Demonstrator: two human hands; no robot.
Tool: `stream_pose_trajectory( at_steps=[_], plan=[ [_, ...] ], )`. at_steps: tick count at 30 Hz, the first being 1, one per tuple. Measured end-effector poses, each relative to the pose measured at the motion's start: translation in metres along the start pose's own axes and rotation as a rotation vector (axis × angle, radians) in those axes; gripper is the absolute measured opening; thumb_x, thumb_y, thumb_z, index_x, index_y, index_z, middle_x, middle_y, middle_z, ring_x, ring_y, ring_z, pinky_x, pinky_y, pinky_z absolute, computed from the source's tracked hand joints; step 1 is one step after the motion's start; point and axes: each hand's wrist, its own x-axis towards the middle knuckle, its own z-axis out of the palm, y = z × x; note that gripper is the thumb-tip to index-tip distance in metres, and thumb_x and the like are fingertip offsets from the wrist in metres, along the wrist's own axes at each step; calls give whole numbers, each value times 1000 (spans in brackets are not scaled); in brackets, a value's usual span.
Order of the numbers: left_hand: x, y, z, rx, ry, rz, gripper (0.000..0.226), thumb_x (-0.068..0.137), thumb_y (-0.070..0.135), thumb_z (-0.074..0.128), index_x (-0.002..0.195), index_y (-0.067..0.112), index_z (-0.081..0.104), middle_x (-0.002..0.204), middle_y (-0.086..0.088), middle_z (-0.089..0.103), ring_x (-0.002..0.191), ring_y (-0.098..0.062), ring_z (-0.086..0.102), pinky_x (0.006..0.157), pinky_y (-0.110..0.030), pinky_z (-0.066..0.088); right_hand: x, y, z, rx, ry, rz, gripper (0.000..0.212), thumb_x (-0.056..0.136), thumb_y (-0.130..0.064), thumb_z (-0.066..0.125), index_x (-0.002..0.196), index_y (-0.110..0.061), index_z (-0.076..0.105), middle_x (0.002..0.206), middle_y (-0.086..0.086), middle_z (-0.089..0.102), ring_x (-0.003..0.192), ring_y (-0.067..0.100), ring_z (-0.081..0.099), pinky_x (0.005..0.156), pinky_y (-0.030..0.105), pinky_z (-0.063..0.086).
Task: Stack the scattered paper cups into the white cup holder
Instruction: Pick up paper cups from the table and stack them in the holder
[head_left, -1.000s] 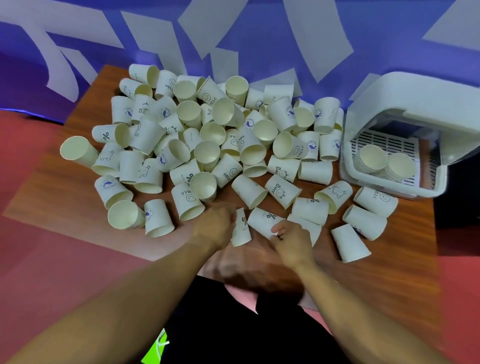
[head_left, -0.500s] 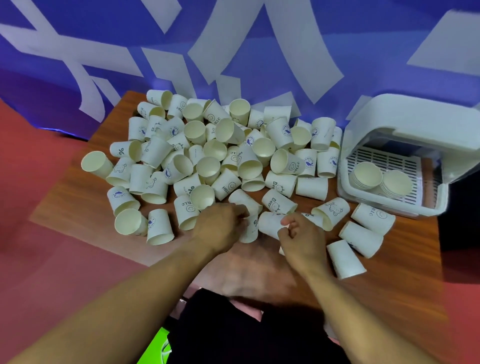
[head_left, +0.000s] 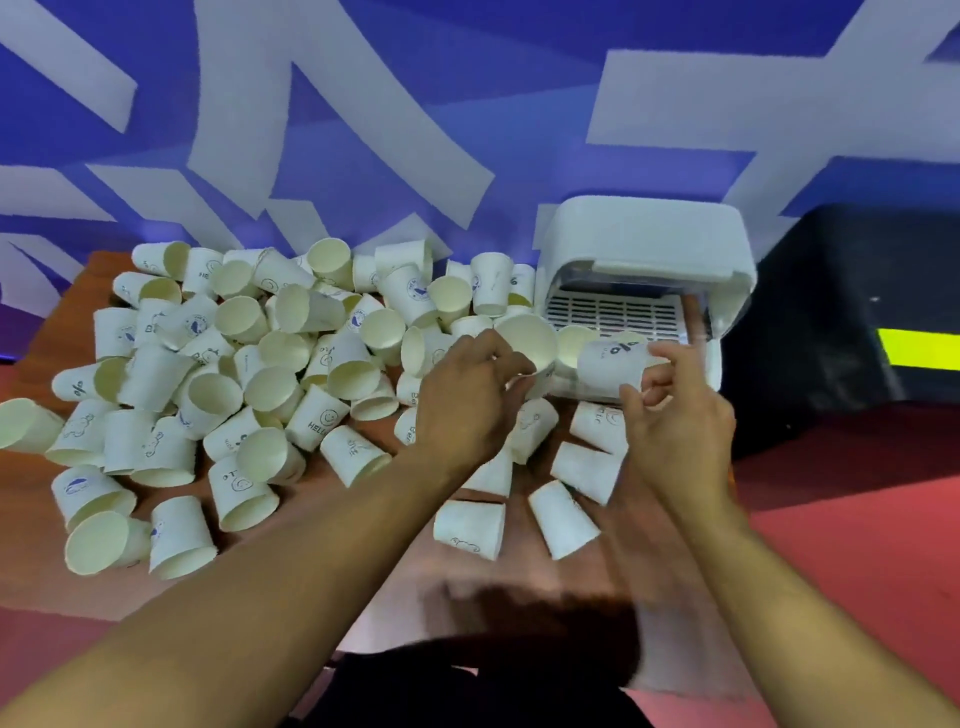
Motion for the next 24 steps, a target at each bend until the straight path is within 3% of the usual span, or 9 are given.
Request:
stream_pose_trajectory(
  at_steps=[3,11,19,24],
  plan=[
    [23,21,20,-12,-19,21,14,89,32,67,97,24,75,93,3,64,83,-21,59,59,-31,48,18,29,-18,-58,34,21,42,80,-12,71,116,-22,52,82,-9,59,72,13,57,68,23,38],
    [65,39,66,34,-83,42,11,88,28,68,94,23,76,90,3,64,83,-23,58,56,-29,44,62,84,-13,-84,62,-33,27,77,-11,75,103,-18,69,82,-2,69,75,17,64,69,32,52],
    [83,26,106,117,-147,143,9,86,24,68,88,19,75,84,-1,63,75,-26,55,59,-33,44,88,106,26,-87,-65,-184,21,75,-7,76,94,-15,72,79,2,71,75,26,65,62,38,55],
    [85,17,124,168,-217,140,11,86,26,67,87,19,76,84,-1,64,76,-26,54,59,-33,44,87,113,45,-189,-178,-267,20,76,-8,76,95,-14,73,78,3,70,71,27,64,58,32,52]
  ],
)
